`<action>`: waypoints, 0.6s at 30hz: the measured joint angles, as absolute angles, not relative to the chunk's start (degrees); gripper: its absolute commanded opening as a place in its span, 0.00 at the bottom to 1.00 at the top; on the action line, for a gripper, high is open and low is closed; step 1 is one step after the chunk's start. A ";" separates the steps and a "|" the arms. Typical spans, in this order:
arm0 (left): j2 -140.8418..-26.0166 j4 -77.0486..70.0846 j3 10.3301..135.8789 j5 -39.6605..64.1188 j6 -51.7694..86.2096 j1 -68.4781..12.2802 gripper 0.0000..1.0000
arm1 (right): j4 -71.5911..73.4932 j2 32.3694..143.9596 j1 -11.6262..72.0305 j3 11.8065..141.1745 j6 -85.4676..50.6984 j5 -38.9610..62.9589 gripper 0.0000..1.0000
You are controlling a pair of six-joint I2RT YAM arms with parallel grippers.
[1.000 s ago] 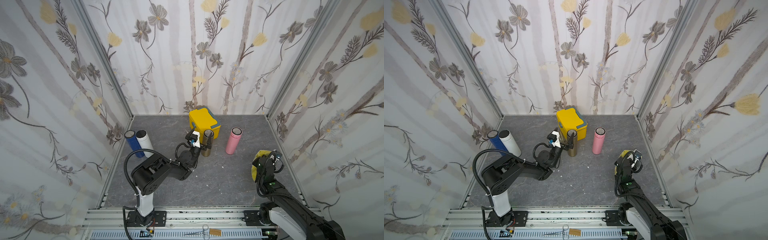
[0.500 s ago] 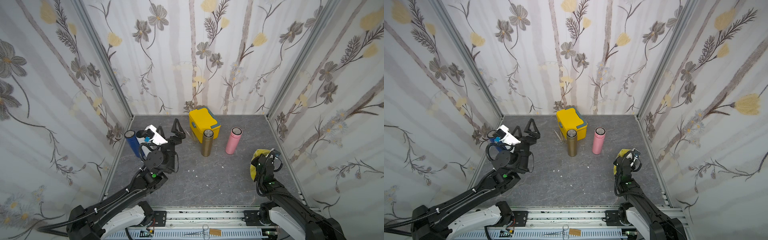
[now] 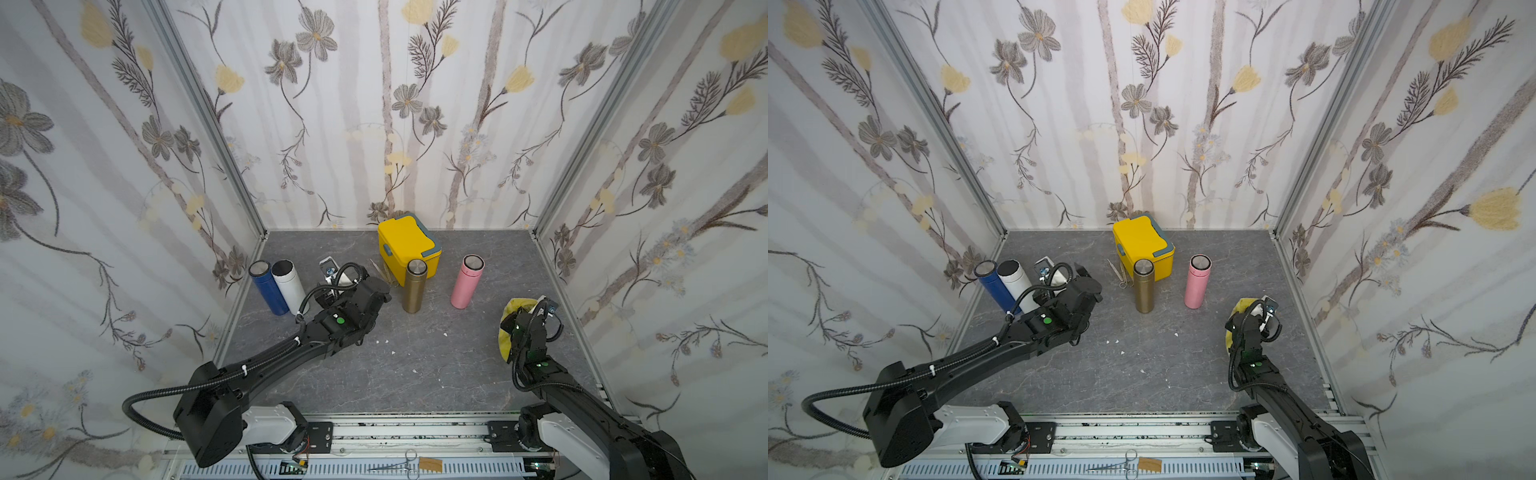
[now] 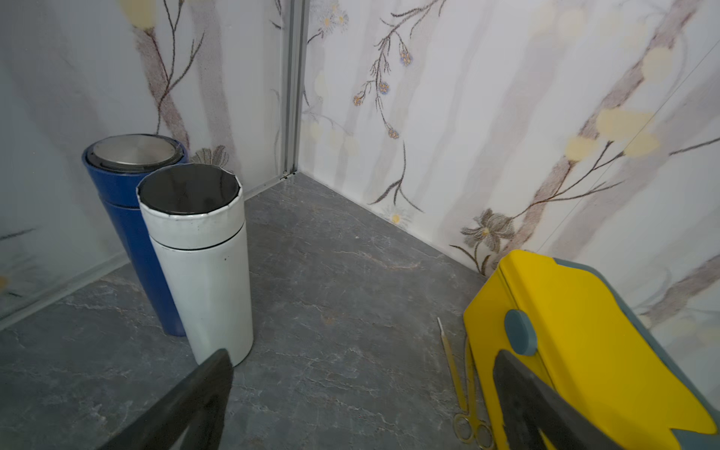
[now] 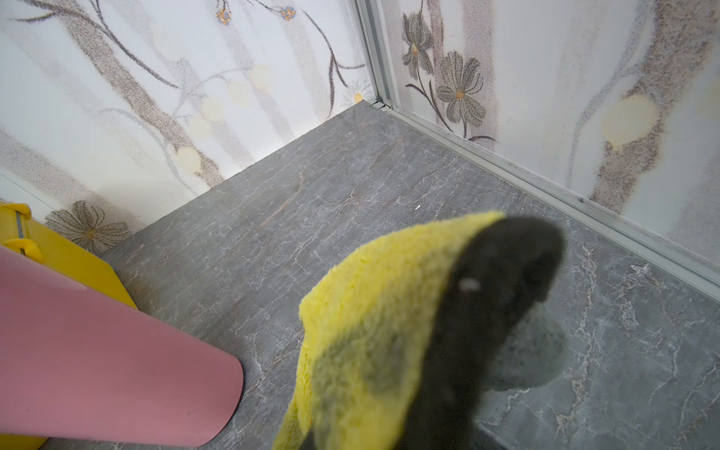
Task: Wipe the surface of the thermos
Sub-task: Pick up the thermos from the center of the board.
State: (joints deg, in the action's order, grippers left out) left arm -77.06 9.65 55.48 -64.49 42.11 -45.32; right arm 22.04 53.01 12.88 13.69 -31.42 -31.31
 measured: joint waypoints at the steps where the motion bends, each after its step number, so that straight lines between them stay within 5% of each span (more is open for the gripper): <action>1: -78.19 9.69 56.03 -64.64 41.47 -45.17 1.00 | 22.09 53.15 12.88 13.76 -31.42 -31.20 0.00; 10: -81.54 2.26 51.03 -67.13 33.12 -44.07 1.00 | 22.33 53.67 12.88 13.96 -31.18 -30.37 0.00; 18: -90.11 11.22 61.98 -69.47 39.29 -31.20 1.00 | 22.44 53.93 12.88 14.02 -31.00 -29.74 0.00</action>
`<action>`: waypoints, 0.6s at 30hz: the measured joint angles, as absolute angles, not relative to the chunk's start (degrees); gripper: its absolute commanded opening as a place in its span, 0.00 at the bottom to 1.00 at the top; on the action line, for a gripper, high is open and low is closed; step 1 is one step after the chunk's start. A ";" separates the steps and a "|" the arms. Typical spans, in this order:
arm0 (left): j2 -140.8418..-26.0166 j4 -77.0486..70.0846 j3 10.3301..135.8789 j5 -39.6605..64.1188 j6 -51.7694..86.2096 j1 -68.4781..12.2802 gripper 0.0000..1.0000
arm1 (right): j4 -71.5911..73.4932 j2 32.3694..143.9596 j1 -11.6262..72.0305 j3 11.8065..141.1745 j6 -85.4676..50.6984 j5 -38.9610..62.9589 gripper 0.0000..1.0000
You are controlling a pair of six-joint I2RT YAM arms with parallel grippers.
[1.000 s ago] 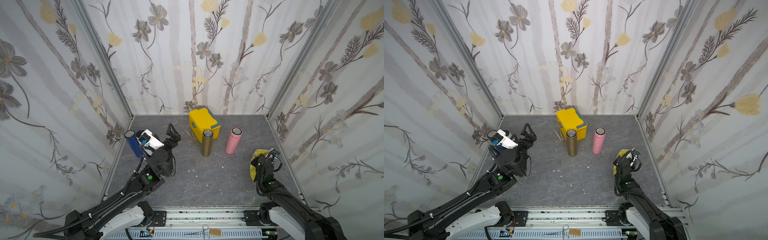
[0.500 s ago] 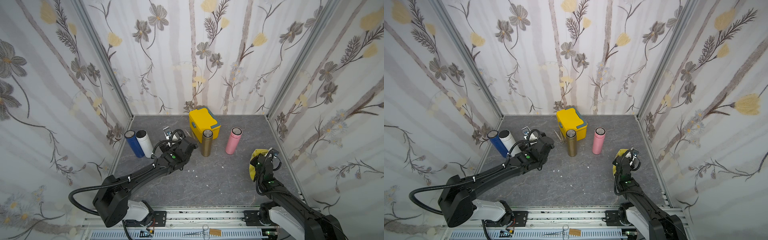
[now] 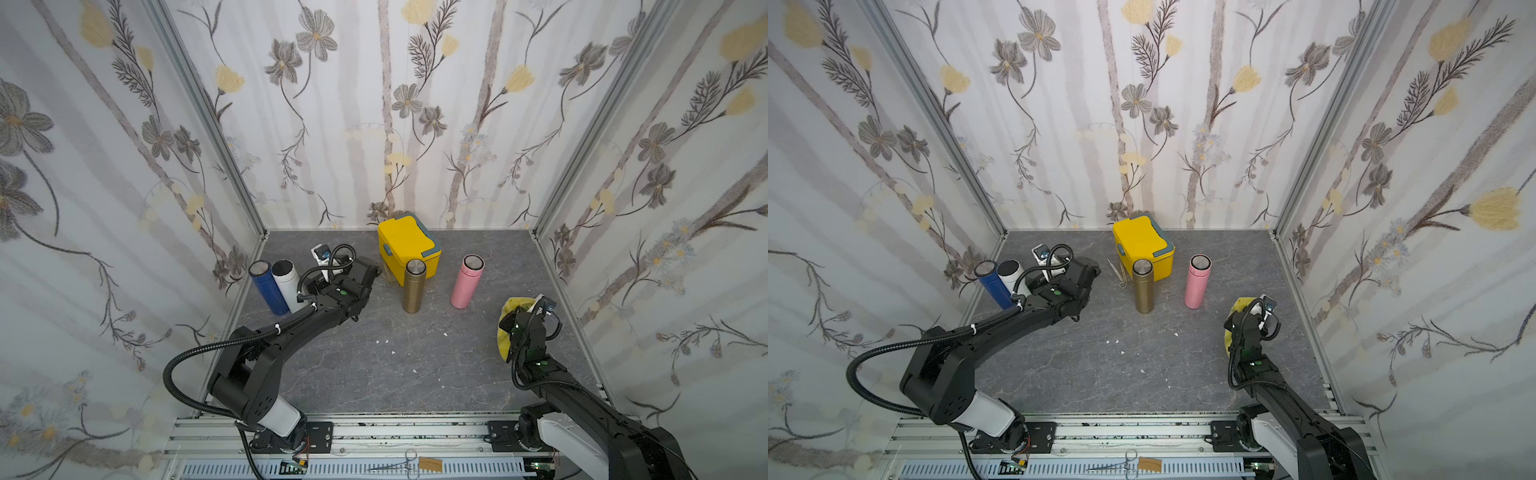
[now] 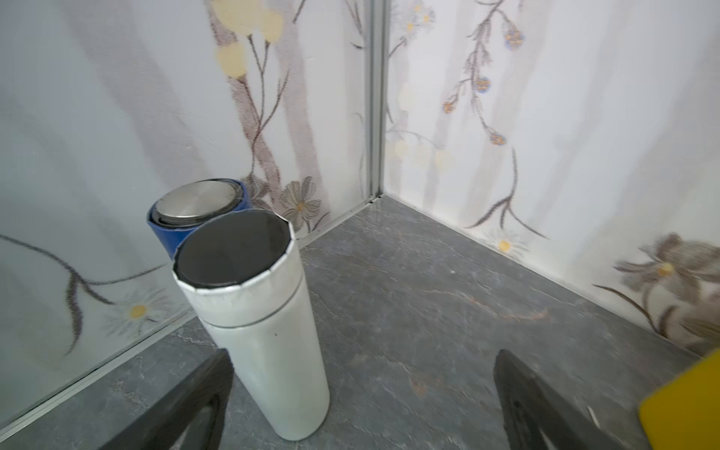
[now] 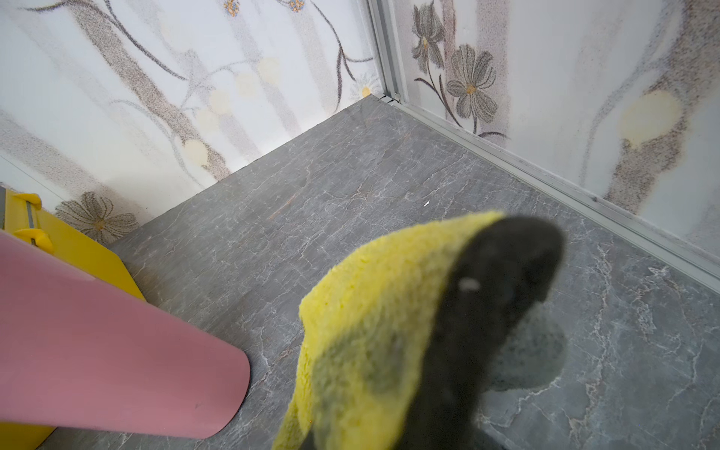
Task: Wipe the surface of the thermos
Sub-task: Pick up the thermos from the center of the board.
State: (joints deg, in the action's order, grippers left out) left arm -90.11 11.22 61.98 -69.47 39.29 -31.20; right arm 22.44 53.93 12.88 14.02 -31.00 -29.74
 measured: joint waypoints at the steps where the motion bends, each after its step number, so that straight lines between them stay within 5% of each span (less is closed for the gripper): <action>1: -91.02 12.64 63.09 -69.54 40.16 -30.35 1.00 | 22.44 53.95 12.88 14.02 -31.00 -29.69 0.00; 8: -98.30 25.85 72.71 -70.78 50.02 -26.81 0.95 | 22.48 54.33 12.88 14.17 -30.98 -28.88 0.00; 18: -96.77 39.00 71.00 -71.68 61.76 -29.08 0.97 | 22.72 54.46 12.88 14.24 -30.96 -28.84 0.00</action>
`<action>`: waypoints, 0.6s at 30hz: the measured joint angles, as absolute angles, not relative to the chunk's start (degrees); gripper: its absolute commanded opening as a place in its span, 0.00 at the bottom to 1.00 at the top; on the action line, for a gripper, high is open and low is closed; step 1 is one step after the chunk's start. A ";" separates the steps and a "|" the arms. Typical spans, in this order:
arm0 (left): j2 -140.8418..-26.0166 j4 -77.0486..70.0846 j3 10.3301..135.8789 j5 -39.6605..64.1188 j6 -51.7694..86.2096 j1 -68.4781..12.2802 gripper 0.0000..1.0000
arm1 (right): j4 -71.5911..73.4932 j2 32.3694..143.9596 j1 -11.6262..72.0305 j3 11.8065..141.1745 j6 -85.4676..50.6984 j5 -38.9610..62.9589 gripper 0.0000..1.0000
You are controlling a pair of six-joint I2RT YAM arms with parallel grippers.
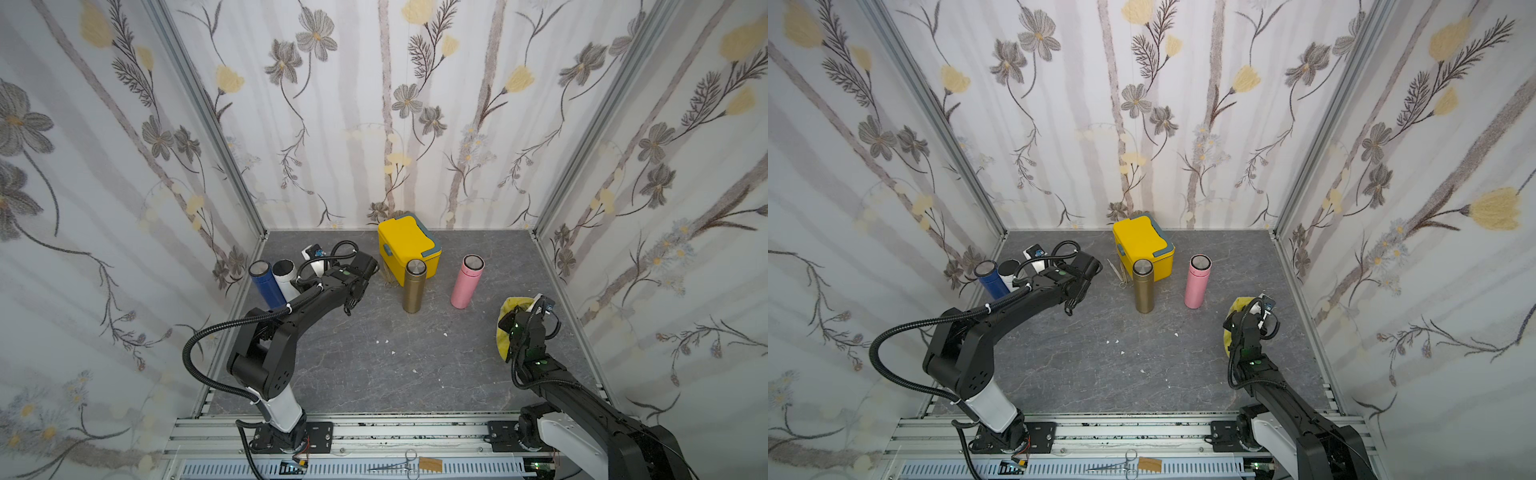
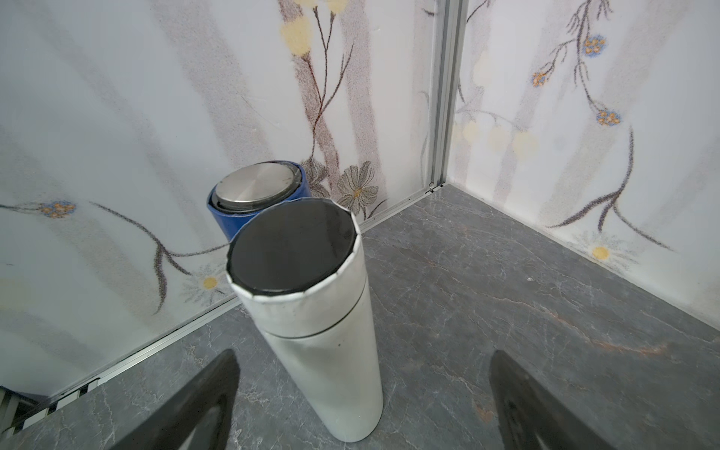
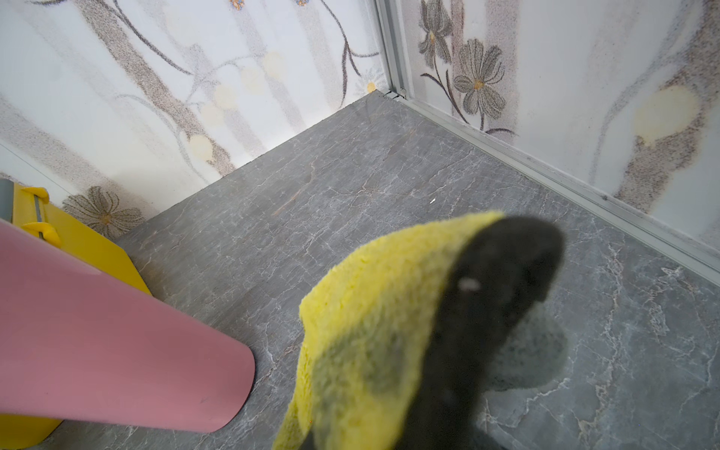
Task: Wipe the surface of the thermos
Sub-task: Pick up the thermos from the center of the board.
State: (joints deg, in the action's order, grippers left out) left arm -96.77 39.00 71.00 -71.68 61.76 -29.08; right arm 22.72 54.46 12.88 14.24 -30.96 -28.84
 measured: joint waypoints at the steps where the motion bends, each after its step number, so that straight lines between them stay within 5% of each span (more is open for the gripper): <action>1: -96.62 40.07 70.87 -71.92 62.76 -28.88 0.98 | 22.81 54.46 12.88 14.24 -30.96 -28.84 0.00; 18: -96.77 38.09 70.24 -73.76 60.88 -21.47 0.99 | 22.87 54.39 12.88 14.24 -30.65 -28.80 0.00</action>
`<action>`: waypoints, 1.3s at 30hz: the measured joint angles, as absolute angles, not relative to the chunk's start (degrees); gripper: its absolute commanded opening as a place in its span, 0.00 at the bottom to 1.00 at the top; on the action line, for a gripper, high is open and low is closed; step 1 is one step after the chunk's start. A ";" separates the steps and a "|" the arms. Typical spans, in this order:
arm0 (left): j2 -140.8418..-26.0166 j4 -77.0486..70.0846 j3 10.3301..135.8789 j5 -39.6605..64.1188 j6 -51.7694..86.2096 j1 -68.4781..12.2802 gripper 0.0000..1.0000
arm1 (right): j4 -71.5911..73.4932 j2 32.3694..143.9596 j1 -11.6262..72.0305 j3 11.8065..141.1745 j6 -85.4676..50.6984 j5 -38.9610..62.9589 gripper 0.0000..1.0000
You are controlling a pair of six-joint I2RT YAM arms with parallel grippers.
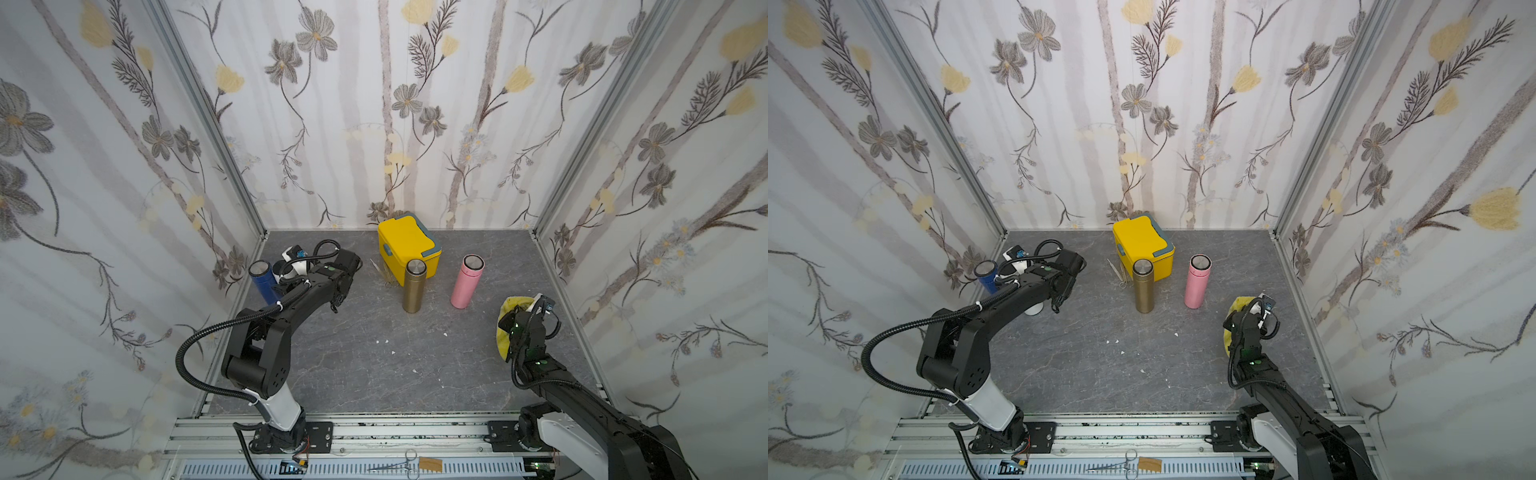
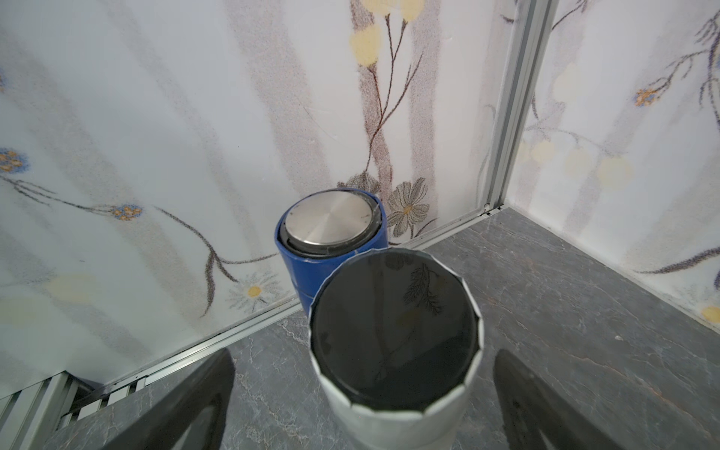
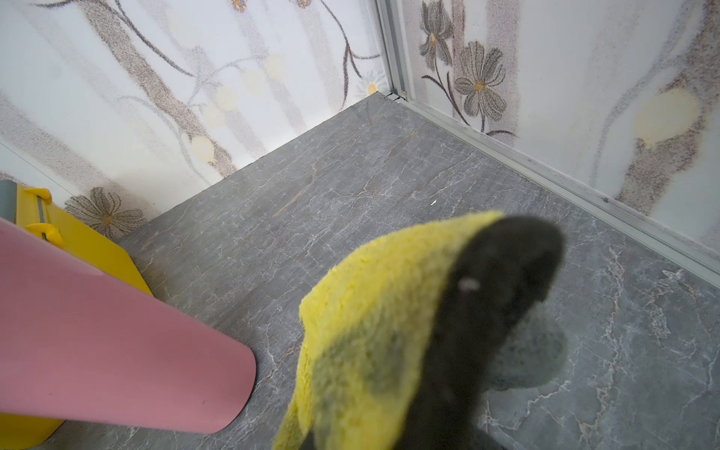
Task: Wipe the surface of the thermos
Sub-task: Pick up the thermos from the center of the board.
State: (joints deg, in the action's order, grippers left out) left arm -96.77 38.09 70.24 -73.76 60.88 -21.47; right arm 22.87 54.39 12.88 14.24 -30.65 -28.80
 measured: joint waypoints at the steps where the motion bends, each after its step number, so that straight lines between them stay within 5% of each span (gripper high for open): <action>1: -96.86 36.53 70.08 -73.60 59.40 -21.06 0.99 | 22.87 54.39 12.88 14.24 -30.39 -28.77 0.00; 15: -101.14 28.99 72.03 -71.83 52.75 -18.61 0.97 | 22.87 54.39 12.88 14.24 -30.35 -28.42 0.00; 26: -103.42 29.34 73.28 -71.99 52.64 -17.96 0.72 | 22.90 54.41 12.88 14.24 -29.95 -28.42 0.00; 34: -102.94 26.98 73.23 -70.59 49.67 -18.09 0.33 | 22.90 54.43 12.91 14.24 -29.93 -28.40 0.00; 39: -97.65 24.49 69.58 -65.43 46.13 -20.16 0.28 | 22.90 54.43 12.91 14.24 -29.93 -28.36 0.00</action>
